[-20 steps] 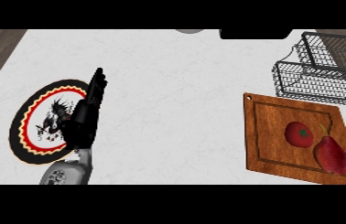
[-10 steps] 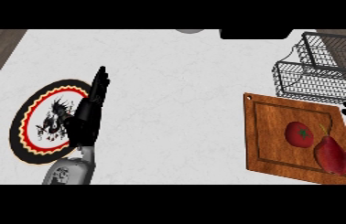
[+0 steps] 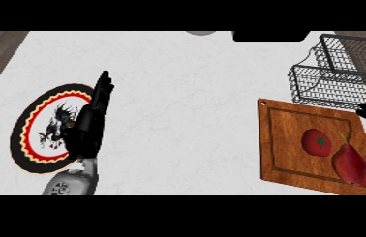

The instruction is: Pick the tomato from the cutting board and place it in the tiered basket

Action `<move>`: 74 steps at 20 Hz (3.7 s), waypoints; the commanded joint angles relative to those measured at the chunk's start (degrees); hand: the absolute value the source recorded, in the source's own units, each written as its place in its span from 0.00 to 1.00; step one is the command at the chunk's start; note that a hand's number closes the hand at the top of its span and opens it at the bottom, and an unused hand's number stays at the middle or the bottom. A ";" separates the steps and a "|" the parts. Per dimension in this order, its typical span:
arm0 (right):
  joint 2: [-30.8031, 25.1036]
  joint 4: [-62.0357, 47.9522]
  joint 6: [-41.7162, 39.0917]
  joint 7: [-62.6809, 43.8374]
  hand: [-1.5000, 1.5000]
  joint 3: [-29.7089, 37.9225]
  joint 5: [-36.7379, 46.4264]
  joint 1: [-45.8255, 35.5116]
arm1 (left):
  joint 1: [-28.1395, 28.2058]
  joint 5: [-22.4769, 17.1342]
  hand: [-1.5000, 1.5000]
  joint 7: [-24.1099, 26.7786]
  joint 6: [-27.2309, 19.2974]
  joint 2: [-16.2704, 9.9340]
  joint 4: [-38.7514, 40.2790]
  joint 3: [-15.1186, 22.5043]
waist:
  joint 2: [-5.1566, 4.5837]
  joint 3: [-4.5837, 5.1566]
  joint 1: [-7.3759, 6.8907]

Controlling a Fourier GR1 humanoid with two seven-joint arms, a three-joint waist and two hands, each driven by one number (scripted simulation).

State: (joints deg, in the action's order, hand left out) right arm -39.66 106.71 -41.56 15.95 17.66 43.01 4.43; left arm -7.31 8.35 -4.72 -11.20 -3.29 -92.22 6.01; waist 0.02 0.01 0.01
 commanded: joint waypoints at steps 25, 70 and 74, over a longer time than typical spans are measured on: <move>7.42 -12.30 1.52 4.06 0.00 -6.46 8.59 -6.78 | 0.77 1.90 0.50 -1.42 1.52 1.24 -2.55 -1.16 | 0.01 -0.01 -0.14; 21.04 -22.31 15.73 -20.00 1.00 -14.87 36.08 -8.24 | -0.81 1.81 0.50 0.85 2.70 2.00 1.46 -2.35 | 0.14 0.27 -0.26; 28.64 -16.23 11.19 -30.79 1.00 -19.19 40.19 -8.58 | -2.24 1.85 0.50 3.39 1.63 2.19 5.40 -3.98 | 0.03 0.10 0.30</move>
State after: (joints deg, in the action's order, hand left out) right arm -15.86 87.24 -25.14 -4.35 2.04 78.37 -4.57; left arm -8.41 10.35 -2.19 -9.10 -1.00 -88.74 3.19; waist 0.42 0.73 0.01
